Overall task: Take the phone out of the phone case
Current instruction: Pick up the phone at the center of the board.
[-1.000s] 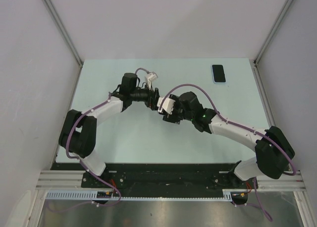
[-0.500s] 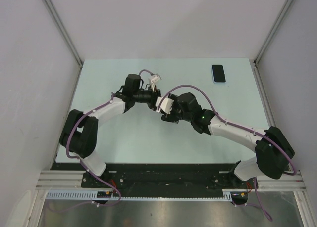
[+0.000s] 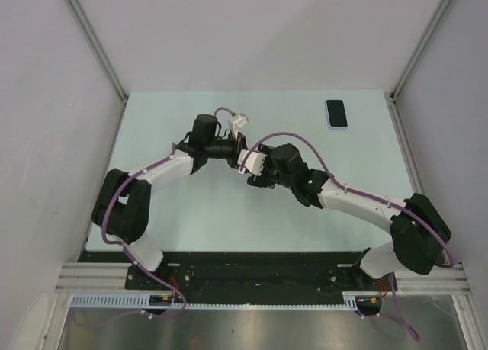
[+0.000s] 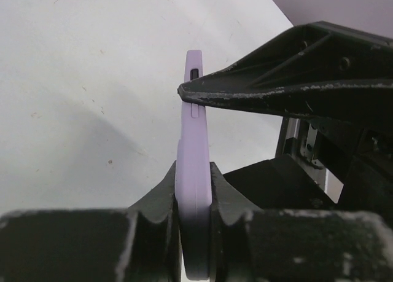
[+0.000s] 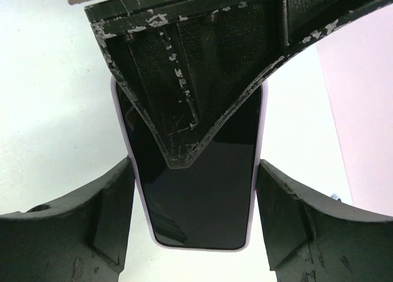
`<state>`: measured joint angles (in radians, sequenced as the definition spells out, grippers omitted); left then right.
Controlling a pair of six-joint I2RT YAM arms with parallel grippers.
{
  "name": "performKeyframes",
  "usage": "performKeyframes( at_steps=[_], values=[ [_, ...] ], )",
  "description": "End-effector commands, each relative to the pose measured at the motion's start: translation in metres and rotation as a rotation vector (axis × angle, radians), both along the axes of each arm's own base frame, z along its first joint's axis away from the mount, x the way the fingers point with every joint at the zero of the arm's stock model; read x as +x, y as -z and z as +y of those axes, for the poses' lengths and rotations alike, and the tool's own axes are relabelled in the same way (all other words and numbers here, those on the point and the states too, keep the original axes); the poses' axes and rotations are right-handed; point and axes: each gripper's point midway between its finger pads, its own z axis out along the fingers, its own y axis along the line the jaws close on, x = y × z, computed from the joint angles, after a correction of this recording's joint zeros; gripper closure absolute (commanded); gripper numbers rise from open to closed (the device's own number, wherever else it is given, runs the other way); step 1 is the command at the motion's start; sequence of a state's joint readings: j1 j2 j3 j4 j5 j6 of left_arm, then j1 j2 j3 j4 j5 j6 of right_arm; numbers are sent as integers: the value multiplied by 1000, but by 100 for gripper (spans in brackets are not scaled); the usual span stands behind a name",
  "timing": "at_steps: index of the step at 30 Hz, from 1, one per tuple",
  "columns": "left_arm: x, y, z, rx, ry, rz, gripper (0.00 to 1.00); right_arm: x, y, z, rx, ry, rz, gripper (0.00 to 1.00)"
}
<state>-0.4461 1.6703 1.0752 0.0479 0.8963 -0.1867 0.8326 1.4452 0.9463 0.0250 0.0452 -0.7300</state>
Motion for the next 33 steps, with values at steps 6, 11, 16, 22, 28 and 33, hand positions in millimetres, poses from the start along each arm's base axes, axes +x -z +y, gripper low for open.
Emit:
performKeyframes(
  at_steps=[6,11,16,22,28,33],
  values=[
    [4,-14,-5,-18,17,-85,100,6,-30,4,37,-10,-95,53],
    [9,-27,3,-33,-3,-115,100,6,-37,-7,33,-4,-94,31],
    [18,-42,19,-46,-42,-148,100,6,-47,-19,49,-1,-93,16],
    [21,-49,30,-54,-72,-162,100,-14,-46,-24,42,-76,-20,0],
    [27,-80,47,-97,-105,-203,100,-15,-73,-35,207,-86,101,0],
    [32,-117,73,-152,-150,-247,99,-8,-113,-53,441,-61,217,1]
  ],
)
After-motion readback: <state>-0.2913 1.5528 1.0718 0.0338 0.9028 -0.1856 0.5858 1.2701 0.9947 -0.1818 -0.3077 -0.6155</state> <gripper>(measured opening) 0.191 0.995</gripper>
